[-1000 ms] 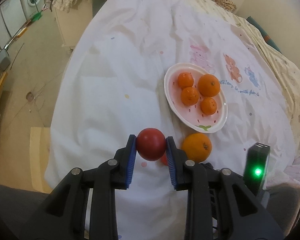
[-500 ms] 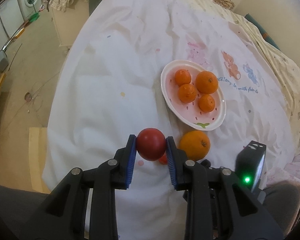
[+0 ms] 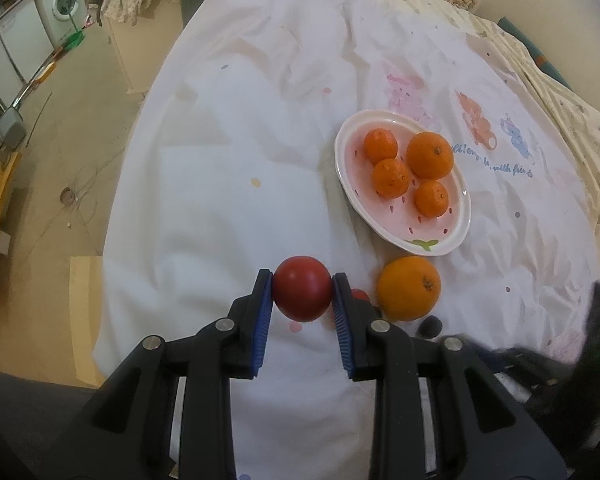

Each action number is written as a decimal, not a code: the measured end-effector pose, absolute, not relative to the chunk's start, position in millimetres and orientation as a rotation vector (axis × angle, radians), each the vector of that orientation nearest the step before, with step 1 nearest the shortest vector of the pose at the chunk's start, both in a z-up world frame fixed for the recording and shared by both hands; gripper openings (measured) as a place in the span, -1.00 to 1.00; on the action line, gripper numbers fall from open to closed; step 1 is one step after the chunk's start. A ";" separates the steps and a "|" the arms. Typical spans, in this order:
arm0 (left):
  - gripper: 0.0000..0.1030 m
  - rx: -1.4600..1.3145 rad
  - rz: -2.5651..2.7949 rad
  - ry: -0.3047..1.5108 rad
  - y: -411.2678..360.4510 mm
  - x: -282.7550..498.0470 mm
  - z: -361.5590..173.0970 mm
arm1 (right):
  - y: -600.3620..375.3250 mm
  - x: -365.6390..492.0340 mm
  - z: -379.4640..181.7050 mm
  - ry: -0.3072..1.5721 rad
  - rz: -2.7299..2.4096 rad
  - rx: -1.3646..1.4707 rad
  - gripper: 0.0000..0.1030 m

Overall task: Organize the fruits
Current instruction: 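Grasp the green lime with the right gripper while the left gripper holds the tomato, then carry the held tomato and lime over the pink plate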

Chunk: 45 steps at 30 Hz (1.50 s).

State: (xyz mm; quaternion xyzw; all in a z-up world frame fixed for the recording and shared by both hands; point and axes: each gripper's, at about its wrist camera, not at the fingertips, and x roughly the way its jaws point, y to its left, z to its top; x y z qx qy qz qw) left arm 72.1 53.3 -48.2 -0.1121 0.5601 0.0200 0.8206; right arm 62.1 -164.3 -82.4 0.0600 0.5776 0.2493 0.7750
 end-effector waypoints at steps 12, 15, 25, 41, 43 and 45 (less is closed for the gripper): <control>-0.51 -0.154 0.014 1.139 37.8 80.0 -38.4 | -223.8 98.0 -39.3 1.103 0.513 0.289 -0.40; -0.51 -0.110 0.011 1.137 31.7 90.7 -36.2 | -232.9 114.1 -35.4 1.080 0.507 0.313 -0.40; -0.51 -0.022 0.003 1.112 21.9 151.7 -27.2 | -245.1 170.6 -41.9 1.060 0.494 0.344 -0.40; -0.50 0.016 -0.125 1.182 -4.3 210.5 -98.1 | -227.3 242.6 -108.5 1.202 0.446 0.289 -0.40; -0.50 -0.007 -0.130 1.185 -1.2 217.9 -98.7 | -224.8 244.7 -115.1 1.217 0.442 0.278 -0.40; -0.50 -0.036 -0.140 1.186 1.4 224.4 -98.7 | -224.8 247.1 -120.8 1.231 0.436 0.280 -0.40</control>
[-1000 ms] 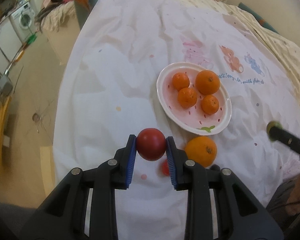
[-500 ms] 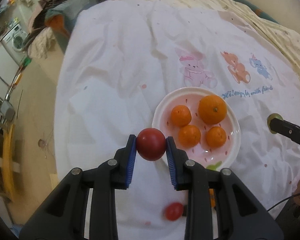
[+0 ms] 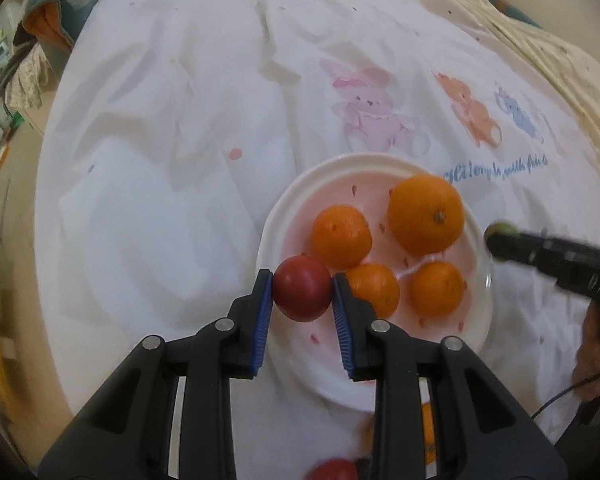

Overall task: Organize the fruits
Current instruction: 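Carry the held tomato and lime over the pink plate, then open both grippers to drop the tomato and lime into the plate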

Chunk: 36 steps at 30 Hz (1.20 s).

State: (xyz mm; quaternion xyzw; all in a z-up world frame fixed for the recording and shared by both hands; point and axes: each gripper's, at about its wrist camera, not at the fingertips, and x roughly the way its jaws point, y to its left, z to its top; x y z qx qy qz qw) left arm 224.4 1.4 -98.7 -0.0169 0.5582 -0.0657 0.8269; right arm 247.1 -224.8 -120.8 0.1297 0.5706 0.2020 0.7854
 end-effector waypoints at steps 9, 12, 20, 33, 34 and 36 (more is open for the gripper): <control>-0.49 -0.047 -0.136 1.232 -2.7 239.6 -117.4 | -224.2 249.4 -130.8 1.264 0.418 0.263 -0.40; -0.49 -0.044 -0.136 1.232 -3.8 238.8 -116.4 | -224.0 249.7 -130.4 1.265 0.417 0.259 -0.40; -0.48 -0.038 -0.114 1.244 -3.3 239.5 -117.3 | -222.3 250.8 -130.9 1.266 0.415 0.252 -0.39; 0.60 -0.020 -0.111 1.189 -9.2 234.3 -103.6 | -220.0 251.2 -131.2 1.266 0.414 0.240 -0.34; 0.60 -0.027 -0.109 1.186 -8.0 234.5 -102.7 | -220.1 251.2 -130.8 1.267 0.414 0.243 -0.33; 0.60 -0.033 -0.101 1.178 -6.4 234.5 -100.4 | -221.8 251.2 -129.6 1.261 0.414 0.259 -0.01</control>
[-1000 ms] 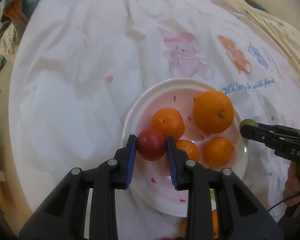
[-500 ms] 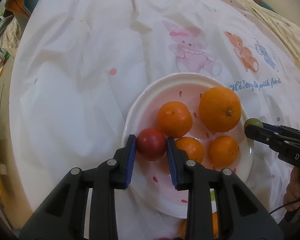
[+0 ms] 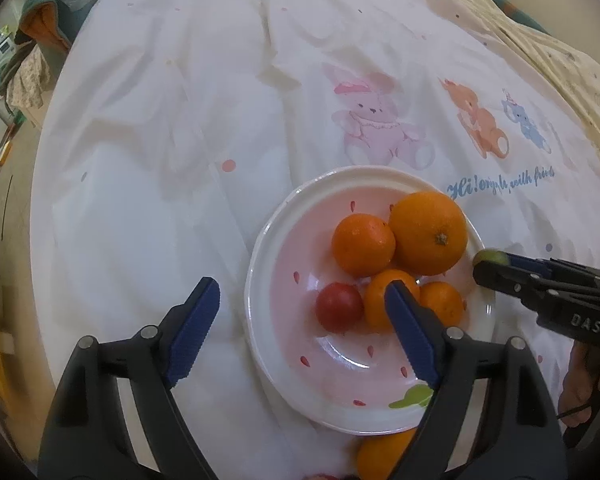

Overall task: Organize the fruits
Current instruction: 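Open both grippers to drop the tomato and lime into the plate, then withdraw both open grippers from the plate toward the remaining fruit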

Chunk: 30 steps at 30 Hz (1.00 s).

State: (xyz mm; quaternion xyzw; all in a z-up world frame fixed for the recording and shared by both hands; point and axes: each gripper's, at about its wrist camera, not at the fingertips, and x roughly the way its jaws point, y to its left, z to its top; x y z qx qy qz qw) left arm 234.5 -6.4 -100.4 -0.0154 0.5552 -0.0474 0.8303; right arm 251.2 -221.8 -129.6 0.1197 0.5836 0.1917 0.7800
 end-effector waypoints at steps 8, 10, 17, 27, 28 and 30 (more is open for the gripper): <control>0.60 -0.039 -0.070 1.138 -2.3 230.8 -92.1 | -224.3 250.3 -120.9 1.231 0.413 0.288 0.27; 0.60 -0.033 -0.060 1.121 -2.4 229.5 -89.4 | -224.2 250.3 -119.6 1.230 0.412 0.285 0.27; 0.60 -0.035 -0.041 1.084 1.2 223.1 -80.3 | -226.2 247.2 -108.2 1.204 0.404 0.284 0.28; 0.60 -0.110 -0.027 1.008 16.1 192.3 -47.3 | -232.3 220.6 -73.1 1.139 0.399 0.301 0.34; 0.60 -0.111 -0.025 1.004 16.8 188.4 -41.9 | -232.3 215.9 -68.1 1.129 0.401 0.295 0.38; 0.60 -0.093 -0.030 0.984 16.8 180.4 -32.8 | -232.6 206.5 -59.2 1.109 0.406 0.287 0.40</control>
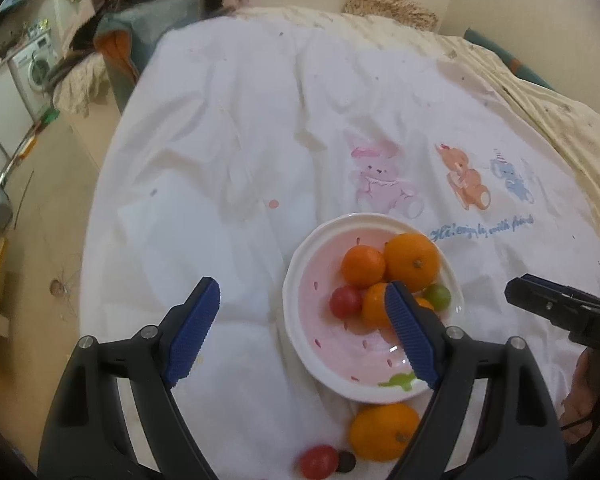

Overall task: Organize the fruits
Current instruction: 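Withdraw both open grippers from the plate toward the remaining fruit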

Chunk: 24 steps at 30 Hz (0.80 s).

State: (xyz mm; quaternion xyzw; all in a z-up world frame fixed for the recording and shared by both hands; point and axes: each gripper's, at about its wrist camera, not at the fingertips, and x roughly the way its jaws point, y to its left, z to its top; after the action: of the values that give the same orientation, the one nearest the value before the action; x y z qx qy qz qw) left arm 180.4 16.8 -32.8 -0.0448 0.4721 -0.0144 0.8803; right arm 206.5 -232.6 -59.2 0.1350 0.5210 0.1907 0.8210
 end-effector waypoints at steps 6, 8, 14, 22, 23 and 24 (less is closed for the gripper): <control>0.60 -0.122 -0.035 0.965 27.6 147.4 -18.7 | -240.6 171.1 -44.7 1.078 0.398 0.292 0.40; 0.60 -0.083 -0.016 0.959 28.3 136.4 -16.0 | -243.5 162.2 -42.5 1.072 0.388 0.290 0.40; 0.85 -0.094 0.009 0.934 35.9 111.1 -7.0 | -253.0 138.3 -42.9 1.081 0.362 0.328 0.40; 0.85 -0.124 -0.003 0.947 34.6 85.8 -9.0 | -254.0 112.9 -48.3 1.099 0.337 0.345 0.40; 0.85 -0.125 -0.006 0.949 34.1 82.5 -9.7 | -254.3 110.7 -49.0 1.101 0.335 0.346 0.40; 0.85 -0.126 -0.002 0.957 33.6 79.2 -11.2 | -254.1 108.7 -50.0 1.104 0.333 0.347 0.40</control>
State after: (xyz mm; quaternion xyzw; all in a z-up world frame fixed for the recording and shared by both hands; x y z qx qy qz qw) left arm 79.2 33.6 -11.2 -0.0606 0.4600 -0.0009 0.8858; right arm 108.7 -254.1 -50.0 0.1632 0.5191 0.1567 0.8242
